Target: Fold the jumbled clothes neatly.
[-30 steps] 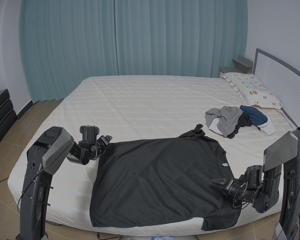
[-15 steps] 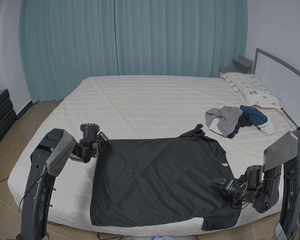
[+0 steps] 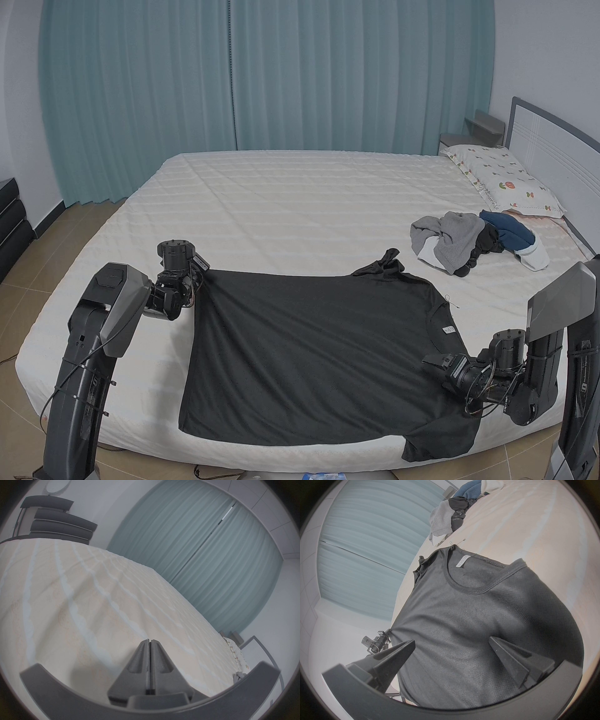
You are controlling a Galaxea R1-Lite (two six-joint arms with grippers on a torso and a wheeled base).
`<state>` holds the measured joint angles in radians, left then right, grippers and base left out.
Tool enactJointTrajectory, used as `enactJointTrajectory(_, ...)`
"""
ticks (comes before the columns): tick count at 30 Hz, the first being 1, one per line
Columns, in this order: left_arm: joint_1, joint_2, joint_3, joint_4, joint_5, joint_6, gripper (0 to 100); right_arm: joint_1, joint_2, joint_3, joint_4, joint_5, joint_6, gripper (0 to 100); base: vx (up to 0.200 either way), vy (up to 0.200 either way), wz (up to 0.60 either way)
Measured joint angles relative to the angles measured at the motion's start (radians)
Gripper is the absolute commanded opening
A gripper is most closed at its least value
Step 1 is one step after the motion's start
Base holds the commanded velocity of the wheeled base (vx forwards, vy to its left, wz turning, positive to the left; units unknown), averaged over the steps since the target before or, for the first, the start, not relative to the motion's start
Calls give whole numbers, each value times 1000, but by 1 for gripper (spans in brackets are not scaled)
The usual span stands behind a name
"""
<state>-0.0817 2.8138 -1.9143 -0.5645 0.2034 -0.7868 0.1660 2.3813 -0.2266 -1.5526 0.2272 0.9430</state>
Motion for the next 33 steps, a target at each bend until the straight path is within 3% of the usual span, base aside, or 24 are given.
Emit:
enactJointTrajectory(10,6,26,-26,2,0,5,0,0,-1,-1,0,0,1,100,0,0,0)
enactJointTrajectory(11,6,27,-27,5,-1,5,100,0,-2,-1,0,0,1,100,0,0,0)
enactJointTrajectory(22,1,28,-18,9,10,0,100,-8,-60,-4,0,-5,1,100,0,0,0)
enactJointTrajectory(26,2,11,20,10,20,-50,100,-1,-114,-14,0,-19,-8,100,0,0,0)
enactJointTrajectory(33,12,-69,148,9,-13,-138,100,7,-162,-187,159,-58,-114,100,0,0,0)
